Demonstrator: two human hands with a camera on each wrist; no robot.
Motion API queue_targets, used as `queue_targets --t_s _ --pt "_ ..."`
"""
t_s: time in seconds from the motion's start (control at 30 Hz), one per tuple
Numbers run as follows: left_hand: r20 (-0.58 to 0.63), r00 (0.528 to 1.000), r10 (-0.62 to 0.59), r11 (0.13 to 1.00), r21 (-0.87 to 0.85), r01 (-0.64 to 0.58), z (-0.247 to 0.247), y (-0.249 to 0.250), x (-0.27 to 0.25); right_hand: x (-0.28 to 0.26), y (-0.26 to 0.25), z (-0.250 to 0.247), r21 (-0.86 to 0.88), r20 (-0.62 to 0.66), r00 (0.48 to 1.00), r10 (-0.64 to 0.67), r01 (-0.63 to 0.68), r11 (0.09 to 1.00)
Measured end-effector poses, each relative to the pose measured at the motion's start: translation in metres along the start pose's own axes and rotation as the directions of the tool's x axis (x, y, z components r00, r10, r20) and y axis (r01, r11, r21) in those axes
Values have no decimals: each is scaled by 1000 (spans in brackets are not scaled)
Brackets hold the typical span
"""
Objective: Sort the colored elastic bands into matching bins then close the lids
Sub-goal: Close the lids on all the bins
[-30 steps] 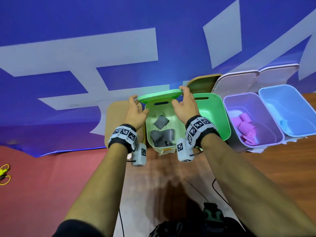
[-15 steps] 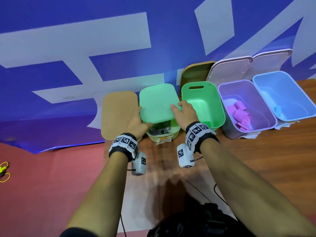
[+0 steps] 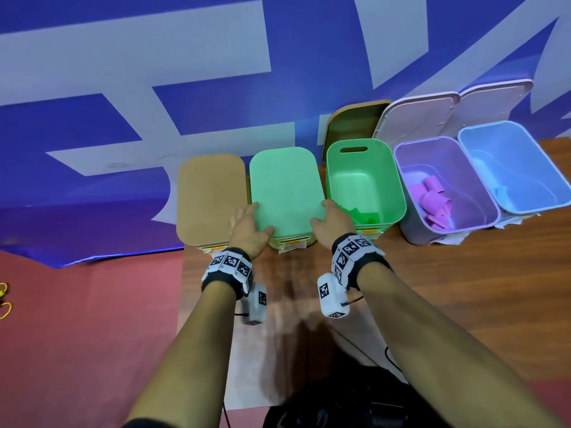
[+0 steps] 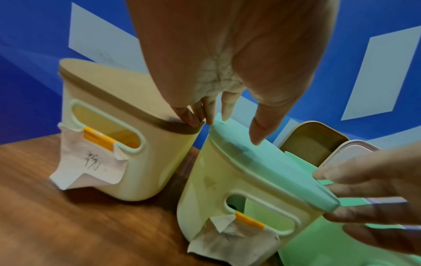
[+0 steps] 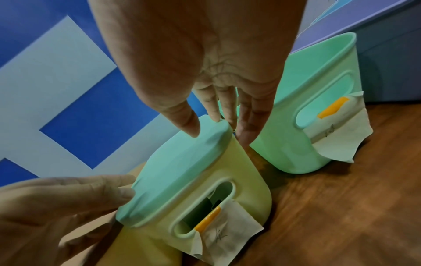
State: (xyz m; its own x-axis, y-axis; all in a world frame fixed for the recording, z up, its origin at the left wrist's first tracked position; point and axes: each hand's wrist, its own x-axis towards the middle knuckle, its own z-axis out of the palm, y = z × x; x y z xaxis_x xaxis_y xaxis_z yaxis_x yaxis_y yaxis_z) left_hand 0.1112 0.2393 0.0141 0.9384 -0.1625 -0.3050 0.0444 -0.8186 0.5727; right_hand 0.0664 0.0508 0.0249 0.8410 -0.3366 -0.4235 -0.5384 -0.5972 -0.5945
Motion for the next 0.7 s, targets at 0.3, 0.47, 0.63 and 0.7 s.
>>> queue_targets --t_s 0.3,0.47,0.63,0.7 --pt "1 1000 -21 999 29 21 4 0 2 5 5 4 -72 33 999 -16 18 997" --pt "1 1000 -21 999 35 21 5 -2 1 6 6 6 -50 29 999 -16 18 999" --pt "3 1000 -12 999 42 11 6 -4 1 6 5 8 -55 34 999 -19 21 998" --pt "1 1000 -8 998 60 8 6 -4 2 6 5 8 -67 41 999 -25 27 997"
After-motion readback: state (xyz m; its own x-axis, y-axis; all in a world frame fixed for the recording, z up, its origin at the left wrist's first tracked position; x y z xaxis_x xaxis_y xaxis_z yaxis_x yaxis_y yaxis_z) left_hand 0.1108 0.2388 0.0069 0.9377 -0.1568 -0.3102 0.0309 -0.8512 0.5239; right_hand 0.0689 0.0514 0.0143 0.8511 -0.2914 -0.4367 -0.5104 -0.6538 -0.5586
